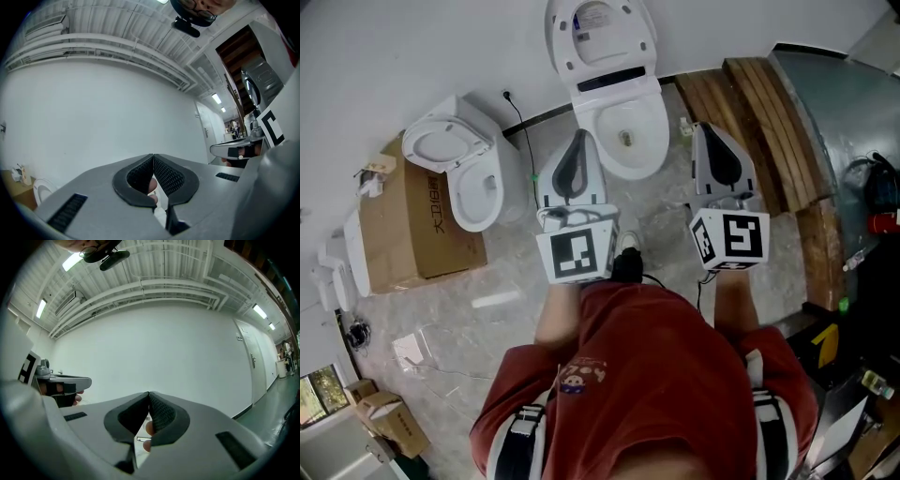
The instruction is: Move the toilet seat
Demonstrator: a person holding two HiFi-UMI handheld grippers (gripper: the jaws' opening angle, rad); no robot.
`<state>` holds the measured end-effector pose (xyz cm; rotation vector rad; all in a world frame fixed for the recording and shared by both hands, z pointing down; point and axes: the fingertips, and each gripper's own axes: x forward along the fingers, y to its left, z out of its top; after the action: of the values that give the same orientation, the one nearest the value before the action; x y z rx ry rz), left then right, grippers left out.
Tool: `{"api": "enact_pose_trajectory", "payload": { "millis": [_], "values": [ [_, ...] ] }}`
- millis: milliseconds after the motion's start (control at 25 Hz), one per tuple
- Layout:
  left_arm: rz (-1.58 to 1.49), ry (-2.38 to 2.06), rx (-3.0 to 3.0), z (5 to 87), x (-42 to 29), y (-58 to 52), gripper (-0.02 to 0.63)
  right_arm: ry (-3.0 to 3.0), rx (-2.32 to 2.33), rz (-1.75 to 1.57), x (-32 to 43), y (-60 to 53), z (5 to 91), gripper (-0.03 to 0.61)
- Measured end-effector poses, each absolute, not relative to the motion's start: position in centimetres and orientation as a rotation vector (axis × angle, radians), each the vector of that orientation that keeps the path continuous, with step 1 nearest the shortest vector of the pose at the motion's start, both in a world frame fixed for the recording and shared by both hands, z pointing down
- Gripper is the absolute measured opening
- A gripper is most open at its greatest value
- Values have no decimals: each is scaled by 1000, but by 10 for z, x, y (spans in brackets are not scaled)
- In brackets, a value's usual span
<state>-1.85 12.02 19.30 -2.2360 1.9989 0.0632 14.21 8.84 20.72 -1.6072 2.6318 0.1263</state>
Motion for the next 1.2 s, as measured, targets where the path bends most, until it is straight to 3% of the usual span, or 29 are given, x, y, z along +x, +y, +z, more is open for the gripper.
{"api": "enact_pose_trajectory", "payload": {
  "millis": [760, 1200],
  "values": [
    [122, 2026, -2281, 210, -106, -1, 11, 2715, -1615, 143, 47, -37, 218, 12],
    [97, 2097, -2252, 223, -118, -42, 11, 2751, -1565, 121, 38, -88, 229, 12]
  ]
}}
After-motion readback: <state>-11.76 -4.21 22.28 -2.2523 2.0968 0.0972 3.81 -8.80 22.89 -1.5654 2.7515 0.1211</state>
